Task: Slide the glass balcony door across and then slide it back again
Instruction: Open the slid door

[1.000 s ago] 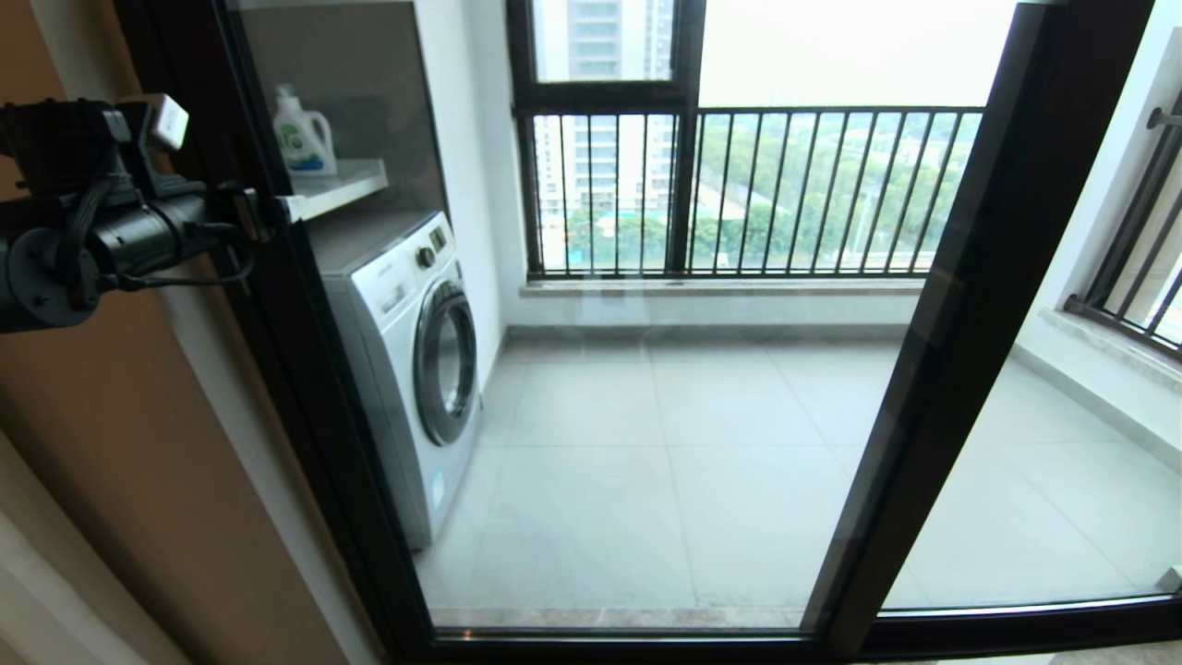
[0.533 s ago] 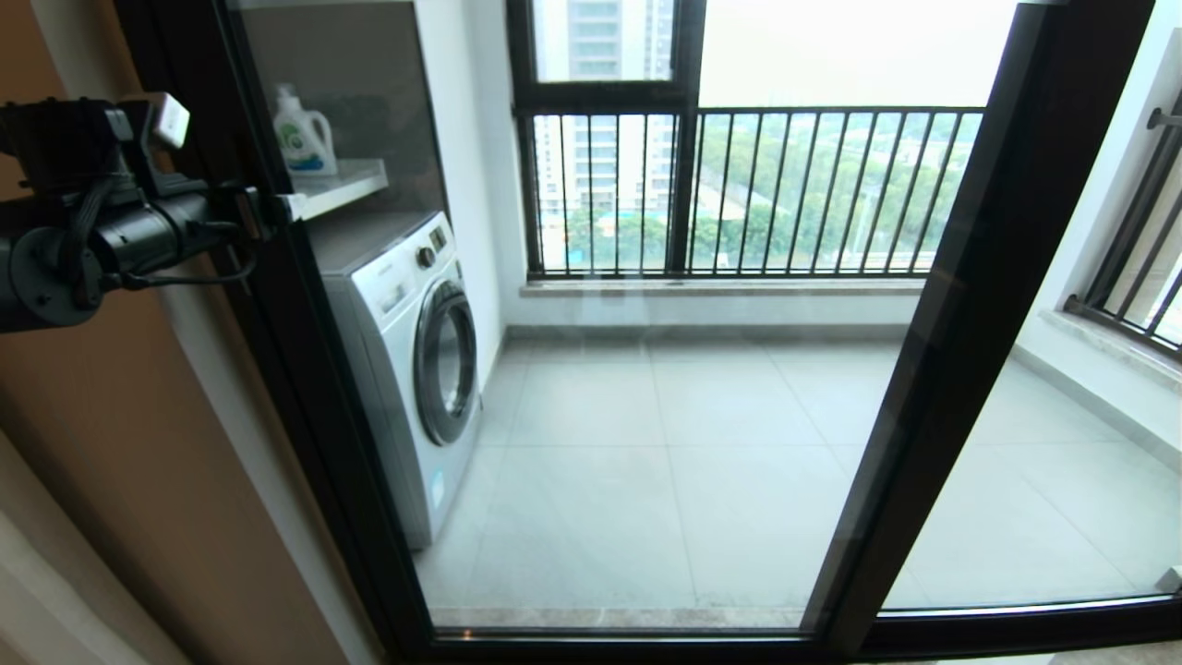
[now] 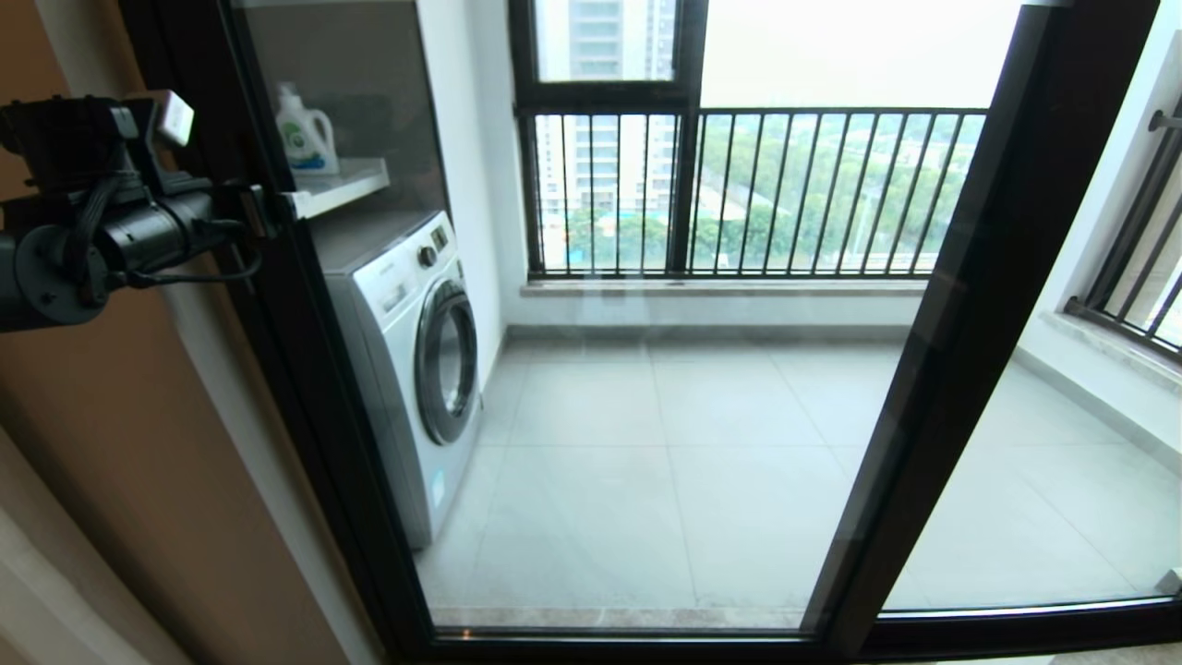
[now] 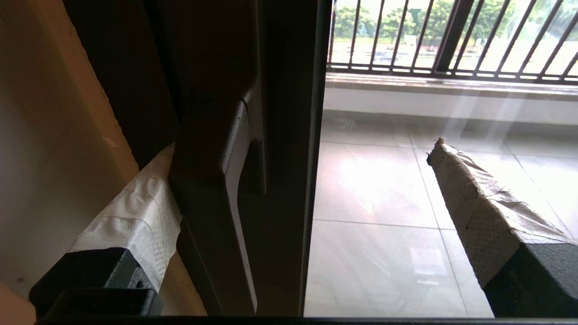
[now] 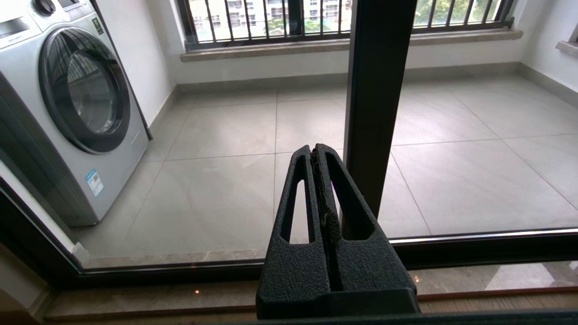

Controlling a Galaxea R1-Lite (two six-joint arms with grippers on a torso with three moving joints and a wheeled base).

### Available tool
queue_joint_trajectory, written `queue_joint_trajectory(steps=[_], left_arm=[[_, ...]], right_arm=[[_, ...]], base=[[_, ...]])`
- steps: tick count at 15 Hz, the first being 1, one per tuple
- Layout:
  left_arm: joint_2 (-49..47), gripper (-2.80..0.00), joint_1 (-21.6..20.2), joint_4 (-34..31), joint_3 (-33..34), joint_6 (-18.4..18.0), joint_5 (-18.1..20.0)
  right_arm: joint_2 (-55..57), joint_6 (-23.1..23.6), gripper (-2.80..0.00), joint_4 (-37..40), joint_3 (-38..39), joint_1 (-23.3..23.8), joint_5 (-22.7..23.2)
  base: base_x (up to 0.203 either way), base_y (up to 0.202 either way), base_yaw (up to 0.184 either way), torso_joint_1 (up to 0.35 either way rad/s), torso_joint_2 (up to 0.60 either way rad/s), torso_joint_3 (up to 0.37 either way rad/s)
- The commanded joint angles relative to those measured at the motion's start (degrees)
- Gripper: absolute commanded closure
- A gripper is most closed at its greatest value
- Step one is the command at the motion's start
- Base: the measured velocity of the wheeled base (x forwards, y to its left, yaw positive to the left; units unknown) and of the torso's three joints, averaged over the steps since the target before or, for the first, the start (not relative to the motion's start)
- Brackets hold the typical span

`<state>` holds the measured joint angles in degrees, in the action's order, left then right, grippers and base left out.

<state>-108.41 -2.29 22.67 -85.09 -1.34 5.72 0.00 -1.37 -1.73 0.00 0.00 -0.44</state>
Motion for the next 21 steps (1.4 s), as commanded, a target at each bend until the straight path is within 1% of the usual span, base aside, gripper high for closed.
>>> queue_joint_trajectory(steps=[1,8,10,11,18,21], left_arm=[[0.49,-2.8,0.72,0.09,0.01,0.02,0.44],[0.74,-2.8,2.32,0.09,0.1,0.02,0.32],[0.66,-2.8,3.01,0.09,0.1,0.02,-1.16],[0.66,-2.8,3.52,0.09,0.1,0.02,-1.32],[1.38,-2.8,4.29,0.0,0.72,0.02,-1.32],[3.03,-2.8,6.4,0.0,1.62,0.02,-1.41]], right_arm=[[0.0,-0.02,0.0,-0.03,0.7,0.0,0.01],[0.0,0.04,0.0,-0.03,0.7,0.0,0.05],[0.0,0.0,0.0,-0.03,0.7,0.0,0.09],[0.0,0.05,0.0,-0.03,0.7,0.0,0.0],[0.0,0.05,0.0,-0.03,0.7,0.0,0.0],[0.0,-0.02,0.0,-0.03,0.7,0.0,0.0]], base=[[0.0,0.0,0.0,0.0,0.0,0.0],[0.0,0.0,0.0,0.0,0.0,0.0],[0.0,0.0,0.0,0.0,0.0,0.0],[0.0,0.0,0.0,0.0,0.0,0.0],[0.0,0.0,0.0,0.0,0.0,0.0],[0.0,0.0,0.0,0.0,0.0,0.0]])
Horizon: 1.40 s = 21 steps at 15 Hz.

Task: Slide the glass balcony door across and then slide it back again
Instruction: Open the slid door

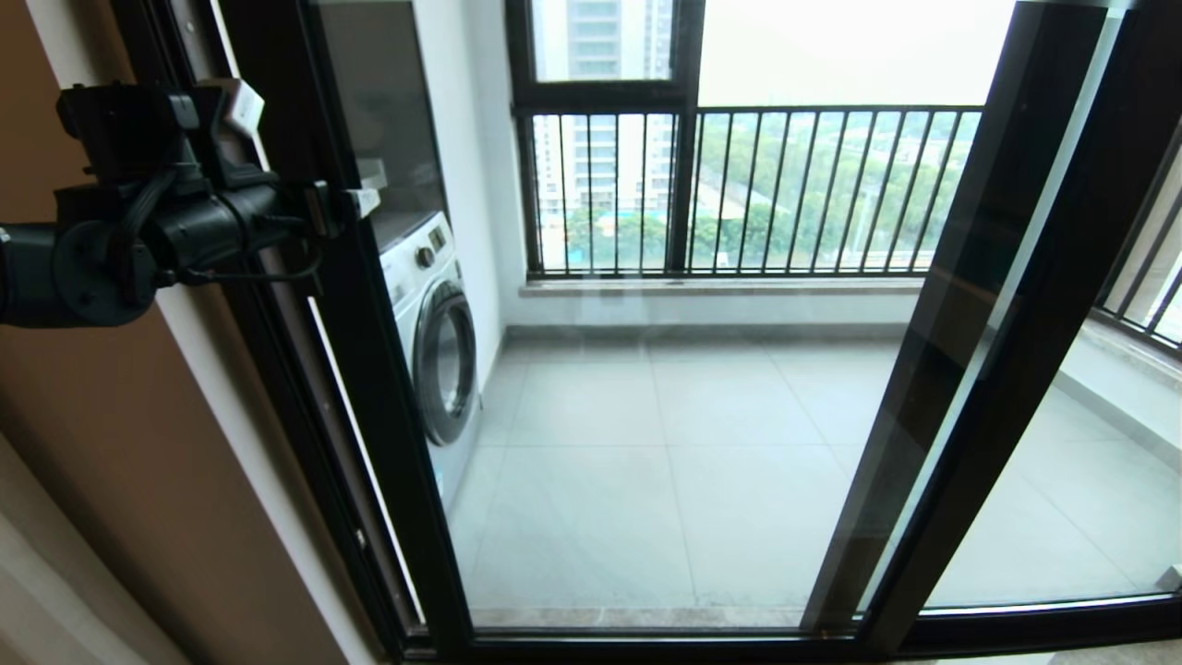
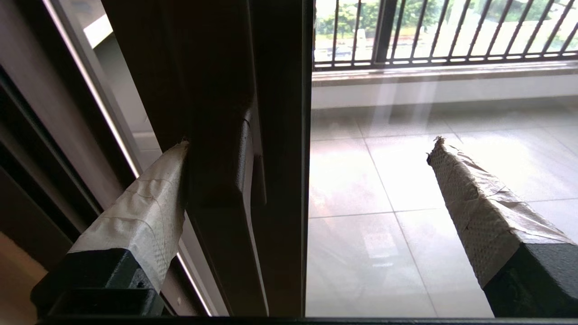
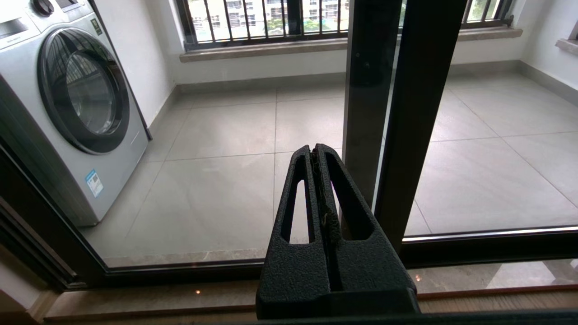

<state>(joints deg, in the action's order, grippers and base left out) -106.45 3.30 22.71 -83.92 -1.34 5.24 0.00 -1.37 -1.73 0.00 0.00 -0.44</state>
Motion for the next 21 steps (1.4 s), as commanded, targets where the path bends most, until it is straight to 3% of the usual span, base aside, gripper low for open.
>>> queue_joint_trajectory(steps=[1,9,15,21], left_arm=[[1.44,-2.8,1.6,-0.04,0.59,0.02,-0.94],[3.15,-2.8,10.8,-2.79,0.42,0.02,-4.82],[2.97,-2.8,13.25,-2.9,0.69,0.11,-5.51],[1.95,-2.8,18.82,-2.76,1.48,0.11,-8.61]], right_arm=[[0.0,-0.04,0.0,-0.03,0.7,0.0,0.0],[0.0,-0.04,0.0,-0.03,0.7,0.0,0.08],[0.0,-0.04,0.0,-0.03,0.7,0.0,0.0],[0.0,0.04,0.0,-0.03,0.7,0.0,0.0]], base=[[0.0,0.0,0.0,0.0,0.0,0.0],[0.0,0.0,0.0,0.0,0.0,0.0],[0.0,0.0,0.0,0.0,0.0,0.0],[0.0,0.0,0.0,0.0,0.0,0.0]])
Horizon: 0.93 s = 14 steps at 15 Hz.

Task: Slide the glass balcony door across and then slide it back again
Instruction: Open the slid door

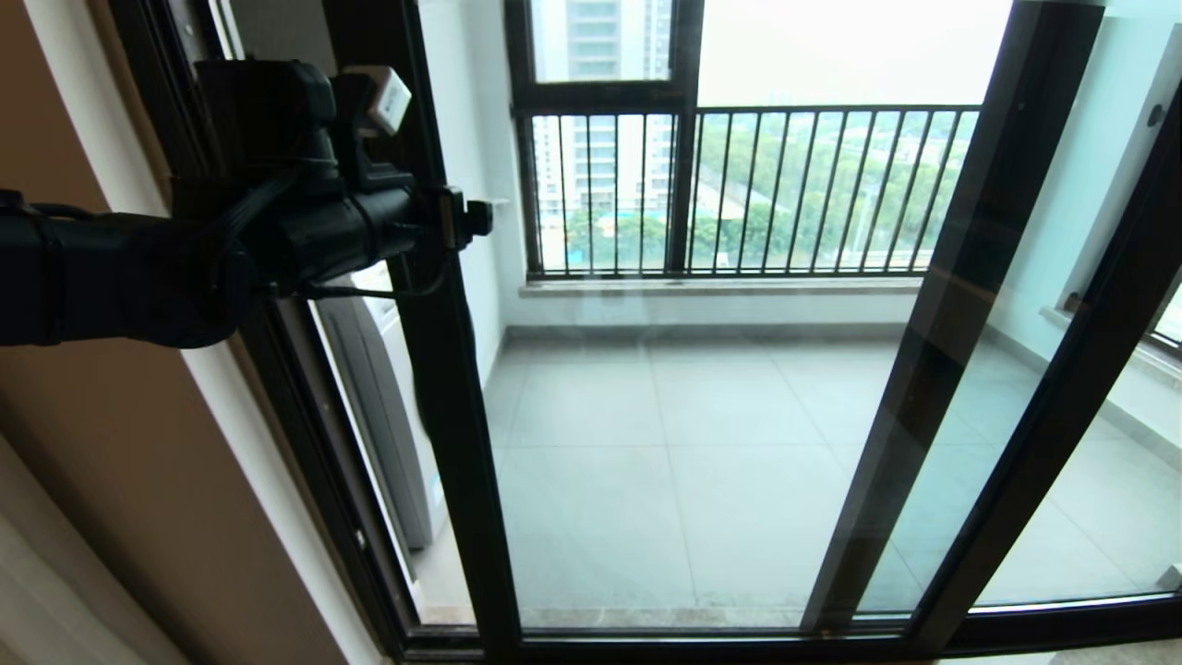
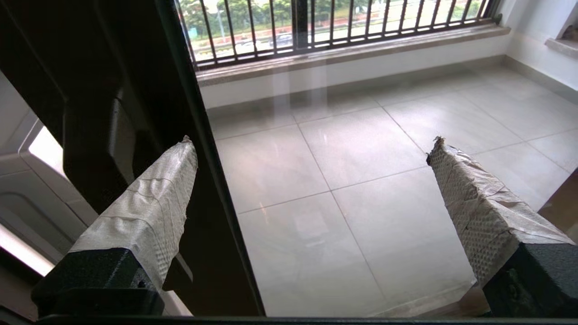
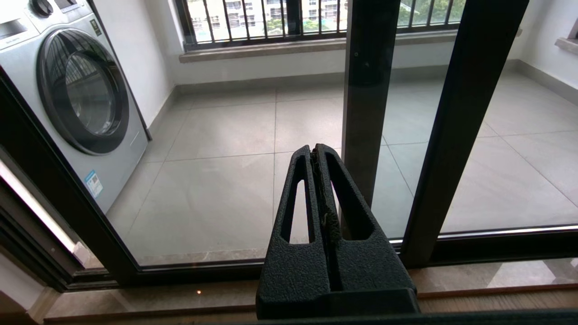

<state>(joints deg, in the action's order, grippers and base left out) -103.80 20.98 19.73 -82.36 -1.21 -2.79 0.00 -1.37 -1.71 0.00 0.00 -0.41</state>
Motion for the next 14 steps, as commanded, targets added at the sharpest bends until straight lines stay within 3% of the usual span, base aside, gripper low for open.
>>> queue_joint_trajectory(steps=[1,9,10,12,14], left_arm=[[-0.51,-2.8,1.44,0.22,-0.08,-0.02,-0.97],[5.36,-2.8,1.7,-0.08,1.63,-0.06,-2.7],[6.91,0.0,1.74,-1.3,2.18,-0.15,-2.7],[9.45,0.0,1.7,-5.73,2.5,-0.19,-2.36],[10.68,0.0,1.67,-6.14,2.56,-0.11,-2.38]], right_arm=[[0.0,0.05,0.0,-0.05,0.7,0.0,-0.02],[0.0,-0.03,0.0,-0.05,0.7,0.0,0.05],[0.0,-0.02,0.0,-0.05,0.7,0.0,-0.02],[0.0,0.05,0.0,-0.05,0.7,0.0,-0.01],[0.0,0.05,0.0,-0.05,0.7,0.0,-0.02]], base=[[0.0,0.0,0.0,0.0,0.0,0.0],[0.0,0.0,0.0,0.0,0.0,0.0],[0.0,0.0,0.0,0.0,0.0,0.0],[0.0,0.0,0.0,0.0,0.0,0.0],[0.0,0.0,0.0,0.0,0.0,0.0]])
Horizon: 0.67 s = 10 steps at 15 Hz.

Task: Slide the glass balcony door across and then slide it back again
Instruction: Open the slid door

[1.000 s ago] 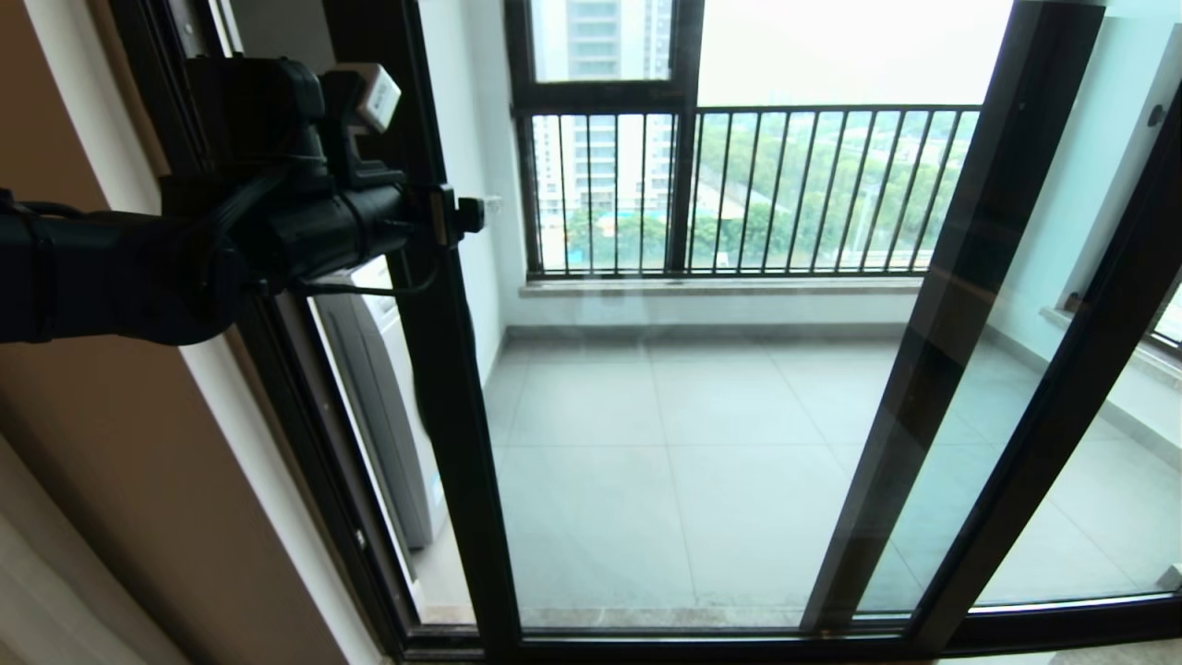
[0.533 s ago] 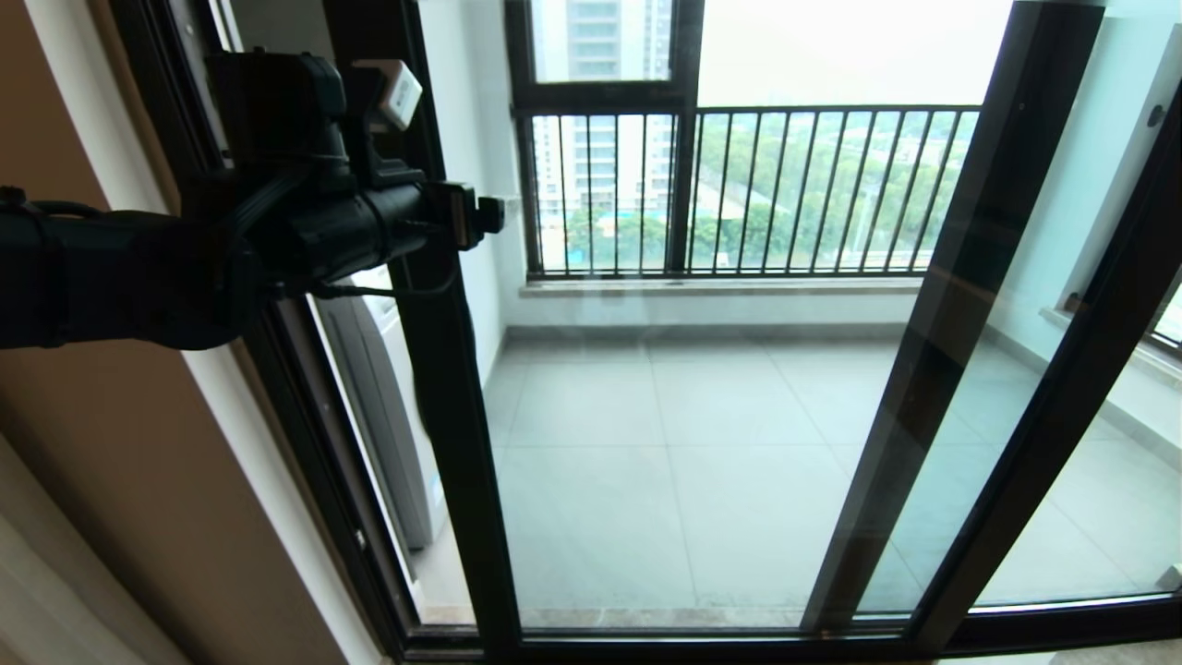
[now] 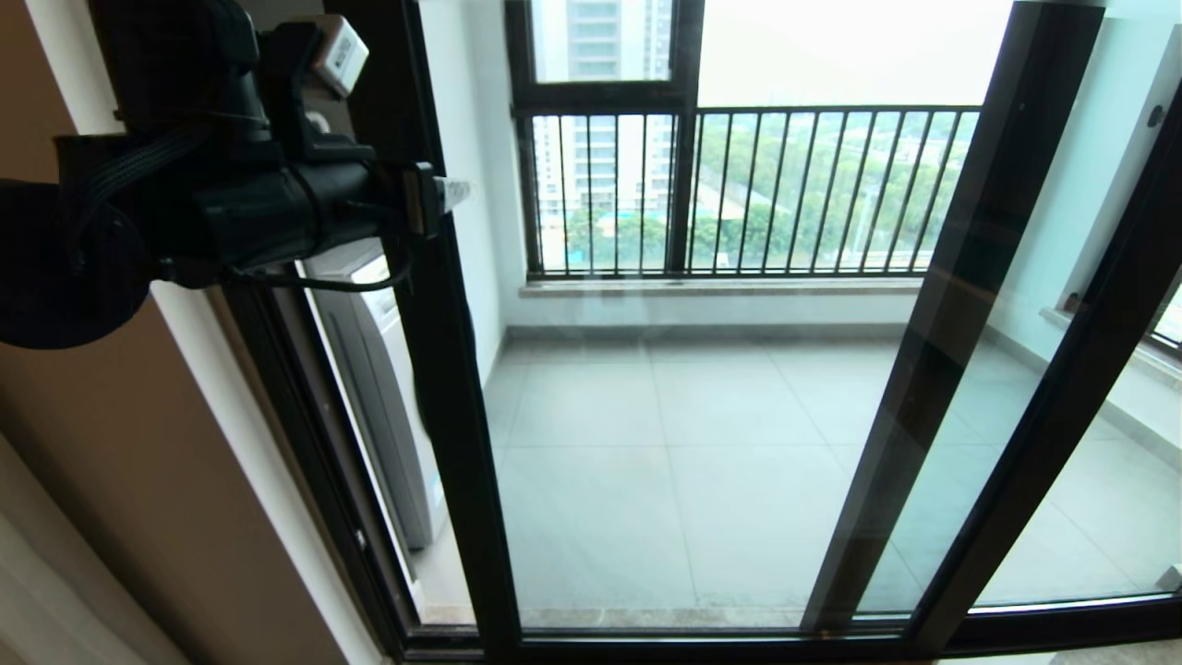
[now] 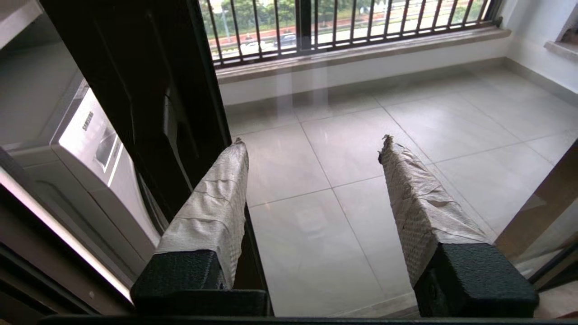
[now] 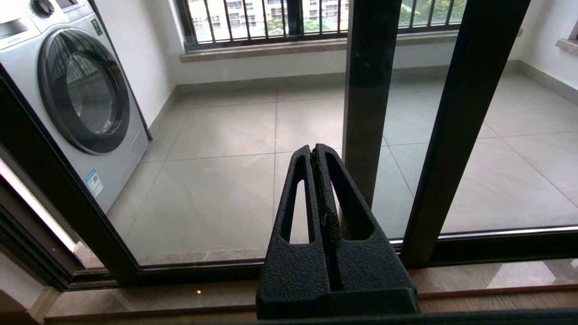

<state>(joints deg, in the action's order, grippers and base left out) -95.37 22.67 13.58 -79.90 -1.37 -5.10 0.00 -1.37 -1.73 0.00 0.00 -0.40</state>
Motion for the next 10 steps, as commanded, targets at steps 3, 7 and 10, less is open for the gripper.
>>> queue_joint_trajectory(steps=[3,7,10], left_arm=[[3.02,0.0,-3.82,-0.13,0.3,0.02,-0.08],[-3.11,0.0,-14.46,0.32,-0.65,-1.2,2.67],[-8.54,0.0,-17.36,0.47,-4.44,-1.45,3.54]], right_arm=[[0.0,0.04,0.0,-0.03,0.7,0.0,-0.04],[0.0,-0.01,0.0,-0.03,0.7,0.0,-0.04],[0.0,0.04,0.0,-0.03,0.7,0.0,-0.04]], base=[[0.0,0.0,0.0,0.0,0.0,0.0],[0.0,0.0,0.0,0.0,0.0,0.0],[0.0,0.0,0.0,0.0,0.0,0.0]])
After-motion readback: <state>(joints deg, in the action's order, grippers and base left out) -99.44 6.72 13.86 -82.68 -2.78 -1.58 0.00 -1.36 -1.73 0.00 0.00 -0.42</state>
